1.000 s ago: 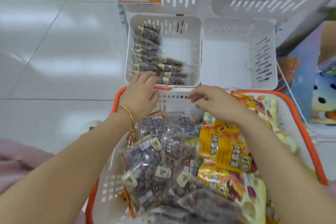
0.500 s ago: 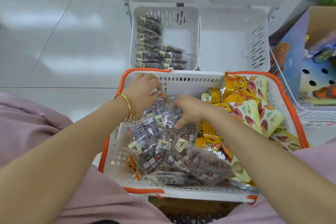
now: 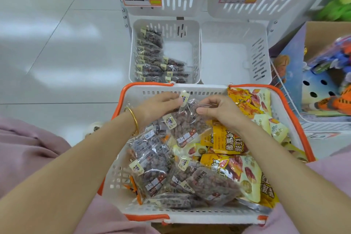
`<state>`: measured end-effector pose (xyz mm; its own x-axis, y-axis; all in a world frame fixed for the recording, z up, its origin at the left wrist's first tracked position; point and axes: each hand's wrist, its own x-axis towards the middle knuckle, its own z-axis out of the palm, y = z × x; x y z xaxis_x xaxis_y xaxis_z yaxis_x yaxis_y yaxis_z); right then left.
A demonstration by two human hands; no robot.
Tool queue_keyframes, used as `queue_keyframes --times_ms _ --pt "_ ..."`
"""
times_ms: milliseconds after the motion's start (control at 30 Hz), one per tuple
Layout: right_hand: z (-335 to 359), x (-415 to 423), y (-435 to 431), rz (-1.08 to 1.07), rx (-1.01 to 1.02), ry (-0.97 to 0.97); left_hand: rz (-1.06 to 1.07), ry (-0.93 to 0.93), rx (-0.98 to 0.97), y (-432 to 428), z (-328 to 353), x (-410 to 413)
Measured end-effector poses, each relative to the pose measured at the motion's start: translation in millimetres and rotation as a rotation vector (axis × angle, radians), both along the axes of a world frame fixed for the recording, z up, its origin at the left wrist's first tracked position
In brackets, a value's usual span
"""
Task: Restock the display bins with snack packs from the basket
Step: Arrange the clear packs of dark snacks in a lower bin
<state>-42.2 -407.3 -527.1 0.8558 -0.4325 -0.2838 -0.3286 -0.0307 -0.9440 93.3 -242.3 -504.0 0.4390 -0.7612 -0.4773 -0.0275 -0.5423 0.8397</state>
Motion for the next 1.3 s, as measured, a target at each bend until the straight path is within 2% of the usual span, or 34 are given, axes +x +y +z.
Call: queue_keyframes --times_ms 167,233,300,467,600,633,733,767,867,967,1133,1300 --pt "-3.3 10.1 10.6 -0.208 0.067 -0.102 0.028 -0.025 -0.022 -5.6 2.6 2.5" --pt "-0.9 12.8 13.3 -0.22 0.08 -0.109 0.049 0.048 -0.053 -7.0 10.1 -2.0" --pt "-1.5 14.8 13.2 -0.213 0.082 -0.086 0.032 0.077 -0.075 -7.8 9.3 -2.3" --pt "-10.7 6.5 7.2 -0.203 0.078 0.007 0.058 -0.073 -0.086 -6.2 8.5 -1.0" --pt "-8.3 -5.7 7.3 -0.168 0.264 0.137 0.198 -0.062 -0.156 -8.0 11.7 10.8" --pt "-4.5 -6.7 7.8 -0.173 0.263 0.135 0.218 -0.035 -0.182 -8.1 13.3 12.2" --pt "7.1 -3.7 8.2 -0.235 0.367 -0.038 0.247 0.008 -0.236 -8.5 14.9 8.5" --pt "10.8 -3.2 8.6 -0.205 0.324 -0.068 0.258 0.015 -0.24 -9.1 13.5 5.8" --pt "12.6 -3.1 8.9 -0.07 -0.012 -0.001 0.317 0.106 -0.246 -12.0 8.4 -0.2" --pt "14.3 -2.8 8.4 -0.116 -0.078 0.006 0.355 0.174 -0.253 -14.6 11.0 -4.0" --pt "25.1 -9.0 -13.6 -0.191 0.058 -0.082 0.473 0.298 -0.361 -17.2 20.5 -1.4" --pt "32.9 -13.3 -28.9 -0.438 0.554 -0.319 0.623 0.369 -0.419 -14.1 21.7 13.5"
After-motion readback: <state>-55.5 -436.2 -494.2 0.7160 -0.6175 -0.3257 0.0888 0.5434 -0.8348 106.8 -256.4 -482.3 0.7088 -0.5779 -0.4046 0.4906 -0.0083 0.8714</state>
